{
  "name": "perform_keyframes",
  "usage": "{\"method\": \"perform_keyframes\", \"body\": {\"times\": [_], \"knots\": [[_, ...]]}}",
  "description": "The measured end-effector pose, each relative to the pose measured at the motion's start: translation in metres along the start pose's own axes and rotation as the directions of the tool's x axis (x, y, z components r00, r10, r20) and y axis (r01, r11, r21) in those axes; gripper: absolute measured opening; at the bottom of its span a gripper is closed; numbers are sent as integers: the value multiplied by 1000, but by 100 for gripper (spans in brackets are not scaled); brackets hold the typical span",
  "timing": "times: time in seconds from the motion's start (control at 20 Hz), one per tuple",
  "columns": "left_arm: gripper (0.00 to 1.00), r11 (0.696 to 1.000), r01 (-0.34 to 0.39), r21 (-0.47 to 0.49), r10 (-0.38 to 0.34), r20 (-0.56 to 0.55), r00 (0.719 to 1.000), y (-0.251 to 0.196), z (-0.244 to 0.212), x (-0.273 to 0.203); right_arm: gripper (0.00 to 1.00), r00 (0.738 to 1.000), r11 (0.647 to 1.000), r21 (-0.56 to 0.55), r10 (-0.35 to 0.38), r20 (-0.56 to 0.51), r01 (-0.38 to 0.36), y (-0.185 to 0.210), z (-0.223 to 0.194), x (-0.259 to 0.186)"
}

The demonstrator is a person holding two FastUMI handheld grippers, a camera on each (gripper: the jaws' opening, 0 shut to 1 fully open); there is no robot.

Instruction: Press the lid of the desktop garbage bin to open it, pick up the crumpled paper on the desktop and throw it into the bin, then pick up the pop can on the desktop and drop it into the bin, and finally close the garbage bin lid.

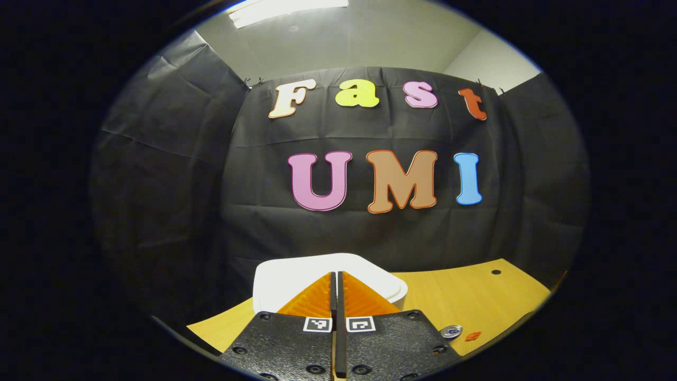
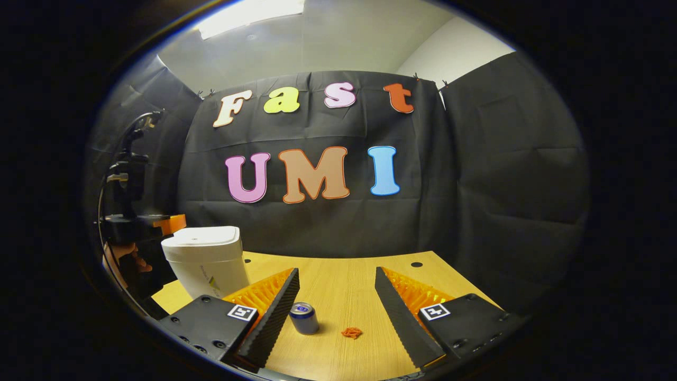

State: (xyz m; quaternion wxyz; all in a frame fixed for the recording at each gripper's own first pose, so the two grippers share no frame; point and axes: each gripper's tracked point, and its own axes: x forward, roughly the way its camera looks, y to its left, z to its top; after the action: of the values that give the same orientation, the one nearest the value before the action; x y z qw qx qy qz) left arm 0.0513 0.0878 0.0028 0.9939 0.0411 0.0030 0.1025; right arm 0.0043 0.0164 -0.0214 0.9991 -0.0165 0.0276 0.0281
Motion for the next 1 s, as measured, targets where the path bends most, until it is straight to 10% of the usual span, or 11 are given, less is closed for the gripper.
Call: {"method": "perform_keyframes", "body": {"times": [1.0], "knots": [[0,998,-42,-44,40,-38,998,16,-33,16,96,997,999,-19,41,-59,-42,21,-20,11]]}}
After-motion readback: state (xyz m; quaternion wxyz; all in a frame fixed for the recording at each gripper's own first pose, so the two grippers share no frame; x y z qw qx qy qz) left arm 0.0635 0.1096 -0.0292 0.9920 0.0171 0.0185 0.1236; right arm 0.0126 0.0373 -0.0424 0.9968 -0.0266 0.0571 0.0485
